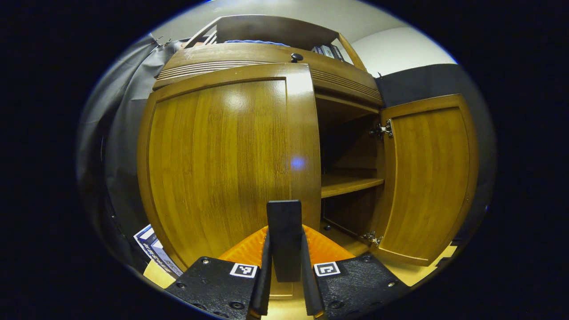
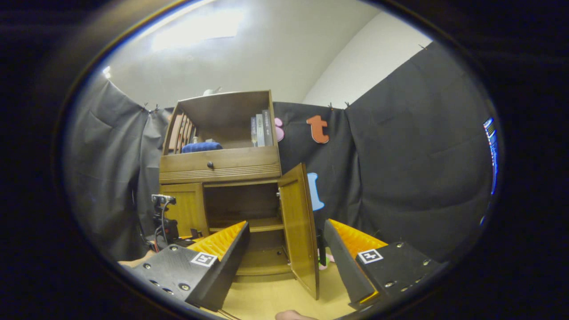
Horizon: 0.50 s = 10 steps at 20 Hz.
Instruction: Open the right door of the double-door shoe cabinet with the right hand, and open the left door with the left hand.
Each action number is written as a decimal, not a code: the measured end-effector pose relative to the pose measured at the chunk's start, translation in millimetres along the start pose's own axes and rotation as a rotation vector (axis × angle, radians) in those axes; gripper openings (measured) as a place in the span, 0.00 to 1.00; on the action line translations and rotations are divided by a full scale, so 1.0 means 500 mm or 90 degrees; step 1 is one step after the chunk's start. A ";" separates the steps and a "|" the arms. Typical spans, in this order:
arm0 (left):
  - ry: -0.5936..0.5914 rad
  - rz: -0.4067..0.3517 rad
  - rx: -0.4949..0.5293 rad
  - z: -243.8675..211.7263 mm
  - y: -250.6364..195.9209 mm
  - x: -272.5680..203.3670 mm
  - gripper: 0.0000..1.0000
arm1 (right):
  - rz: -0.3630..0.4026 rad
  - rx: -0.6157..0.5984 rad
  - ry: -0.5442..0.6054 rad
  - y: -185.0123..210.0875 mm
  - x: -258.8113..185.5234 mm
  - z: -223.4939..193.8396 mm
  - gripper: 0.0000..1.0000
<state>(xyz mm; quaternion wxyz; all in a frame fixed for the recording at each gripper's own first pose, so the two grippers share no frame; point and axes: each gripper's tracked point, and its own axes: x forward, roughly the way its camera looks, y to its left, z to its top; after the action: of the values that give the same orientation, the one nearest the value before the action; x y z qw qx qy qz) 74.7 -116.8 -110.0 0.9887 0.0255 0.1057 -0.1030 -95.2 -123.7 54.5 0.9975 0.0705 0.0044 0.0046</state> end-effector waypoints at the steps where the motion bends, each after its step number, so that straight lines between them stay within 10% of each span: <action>1: 0.004 -0.001 0.002 0.000 0.001 -0.011 0.33 | -0.002 -0.003 0.004 0.001 0.001 -0.006 0.99; 10: 0.016 -0.018 0.021 -0.013 0.017 -0.100 0.31 | 0.006 -0.009 0.026 0.041 0.036 -0.041 0.96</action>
<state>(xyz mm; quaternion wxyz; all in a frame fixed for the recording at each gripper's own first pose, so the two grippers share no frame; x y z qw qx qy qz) 27.5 -97.9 -105.4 0.9852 0.0416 0.1170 -0.1184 -77.4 -100.3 36.7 0.9976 0.0636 0.0245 0.0109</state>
